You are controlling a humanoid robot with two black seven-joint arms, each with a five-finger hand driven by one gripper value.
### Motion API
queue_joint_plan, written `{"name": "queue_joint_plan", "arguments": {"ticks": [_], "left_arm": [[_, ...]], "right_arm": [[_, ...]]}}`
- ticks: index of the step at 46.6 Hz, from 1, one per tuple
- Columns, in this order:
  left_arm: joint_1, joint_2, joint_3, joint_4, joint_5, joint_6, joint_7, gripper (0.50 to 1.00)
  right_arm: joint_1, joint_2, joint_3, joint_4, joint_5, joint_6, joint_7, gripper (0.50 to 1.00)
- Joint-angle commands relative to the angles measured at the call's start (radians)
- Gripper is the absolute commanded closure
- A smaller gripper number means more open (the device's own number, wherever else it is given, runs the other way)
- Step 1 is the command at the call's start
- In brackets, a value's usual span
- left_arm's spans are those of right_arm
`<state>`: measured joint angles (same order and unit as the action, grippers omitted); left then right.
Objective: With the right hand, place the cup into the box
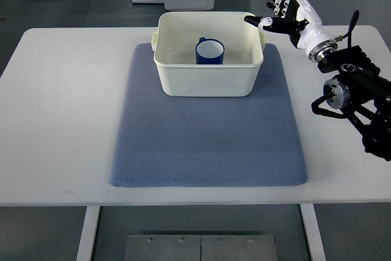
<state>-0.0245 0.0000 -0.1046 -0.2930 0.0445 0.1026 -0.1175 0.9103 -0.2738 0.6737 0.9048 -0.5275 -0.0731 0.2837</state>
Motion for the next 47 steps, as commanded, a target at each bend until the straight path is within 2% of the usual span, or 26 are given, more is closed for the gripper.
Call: {"name": "queue_joint_plan", "arguments": {"ticks": [1,12,25,35,47], "left_arm": [[0.0,0.0,-0.001,0.0,0.0,0.0,0.001,0.5],[0.0,0.0,0.0,0.0,0.0,0.0,0.001,0.5],[0.0,0.0,0.0,0.0,0.0,0.0,0.001,0.5],[0.0,0.0,0.0,0.0,0.0,0.0,0.001,0.5],[0.0,0.0,0.0,0.0,0.0,0.0,-0.001,0.5]], "right_arm": [[-0.021,-0.007,0.049,-0.001,-0.002,0.018,-0.018,0.507],[-0.097,-0.01,0.222,-0.003,-0.015,0.092,-0.101,0.505],[-0.172,0.051,0.408,-0.014,-0.032,0.101,-0.176,0.5],[-0.229,0.139,0.552,-0.015,-0.032,0.101,-0.172,0.5],[-0.268,0.182,0.583,-0.047,-0.02,0.101,-0.158,0.5]]}}
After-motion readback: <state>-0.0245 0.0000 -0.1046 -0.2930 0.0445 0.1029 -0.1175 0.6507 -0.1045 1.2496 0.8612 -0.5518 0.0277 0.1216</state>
